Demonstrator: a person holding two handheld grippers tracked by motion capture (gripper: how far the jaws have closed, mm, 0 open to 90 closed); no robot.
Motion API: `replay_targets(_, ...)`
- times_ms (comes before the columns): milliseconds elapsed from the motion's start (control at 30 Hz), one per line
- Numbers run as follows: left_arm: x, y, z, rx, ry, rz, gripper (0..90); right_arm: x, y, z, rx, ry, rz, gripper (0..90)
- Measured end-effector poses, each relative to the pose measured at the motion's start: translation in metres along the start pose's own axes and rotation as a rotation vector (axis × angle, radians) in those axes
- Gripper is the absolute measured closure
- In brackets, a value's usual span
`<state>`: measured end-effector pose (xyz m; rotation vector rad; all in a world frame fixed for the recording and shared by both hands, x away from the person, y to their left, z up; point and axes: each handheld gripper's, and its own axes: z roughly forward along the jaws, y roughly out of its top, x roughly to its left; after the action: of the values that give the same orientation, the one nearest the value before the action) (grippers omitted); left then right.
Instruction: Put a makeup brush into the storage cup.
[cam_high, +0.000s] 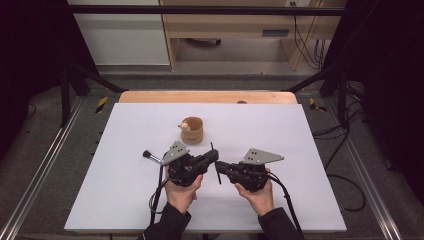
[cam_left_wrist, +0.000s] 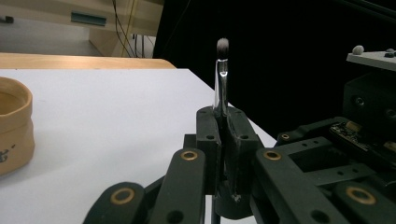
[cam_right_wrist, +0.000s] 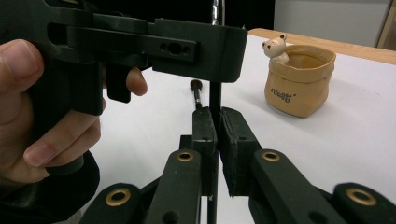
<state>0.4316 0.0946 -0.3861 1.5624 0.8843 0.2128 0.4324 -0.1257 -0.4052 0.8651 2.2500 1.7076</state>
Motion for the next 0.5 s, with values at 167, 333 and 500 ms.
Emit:
replay_targets(167, 0.003, 0.003, -0.003, -0.003, 0.013, 0.014, 85.1, -0.001, 0.000, -0.003, -0.005, -0.017, -0.001, 80.0)
replay_targets(333, 0.007, 0.008, -0.009, -0.005, 0.036, 0.038, 85.1, -0.006, 0.002, -0.010, -0.033, -0.049, 0.015, 69.1)
replay_targets(500, 0.011, 0.013, -0.016, -0.006, 0.062, 0.066, 85.1, -0.013, 0.003, -0.020, -0.051, -0.101, 0.020, 58.7)
